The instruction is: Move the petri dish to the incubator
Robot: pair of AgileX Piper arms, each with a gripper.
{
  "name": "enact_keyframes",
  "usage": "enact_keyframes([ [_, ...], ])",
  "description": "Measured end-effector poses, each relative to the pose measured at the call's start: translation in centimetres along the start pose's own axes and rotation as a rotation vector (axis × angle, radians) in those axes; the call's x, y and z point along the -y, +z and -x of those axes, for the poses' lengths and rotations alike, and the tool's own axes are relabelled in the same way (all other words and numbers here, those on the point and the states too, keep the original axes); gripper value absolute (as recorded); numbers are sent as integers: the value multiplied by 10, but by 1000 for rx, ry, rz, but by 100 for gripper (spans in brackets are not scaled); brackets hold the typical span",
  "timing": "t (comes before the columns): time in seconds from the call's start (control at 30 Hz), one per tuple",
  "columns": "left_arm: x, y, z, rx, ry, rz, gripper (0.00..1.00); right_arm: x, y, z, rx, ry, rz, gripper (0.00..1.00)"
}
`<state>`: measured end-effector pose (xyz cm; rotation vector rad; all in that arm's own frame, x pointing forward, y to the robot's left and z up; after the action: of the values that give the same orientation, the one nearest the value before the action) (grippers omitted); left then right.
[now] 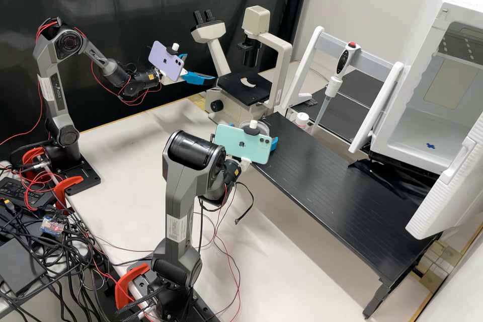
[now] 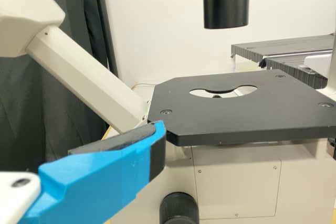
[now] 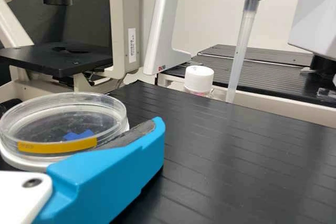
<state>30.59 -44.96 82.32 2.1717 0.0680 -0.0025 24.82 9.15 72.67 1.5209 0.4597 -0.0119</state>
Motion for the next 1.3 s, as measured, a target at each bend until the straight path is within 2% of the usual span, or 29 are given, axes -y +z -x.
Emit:
enact_keyframes([
  [1.3, 0, 0, 0, 0, 0, 0, 100, -9, 16, -2, 16, 15, 7, 0],
])
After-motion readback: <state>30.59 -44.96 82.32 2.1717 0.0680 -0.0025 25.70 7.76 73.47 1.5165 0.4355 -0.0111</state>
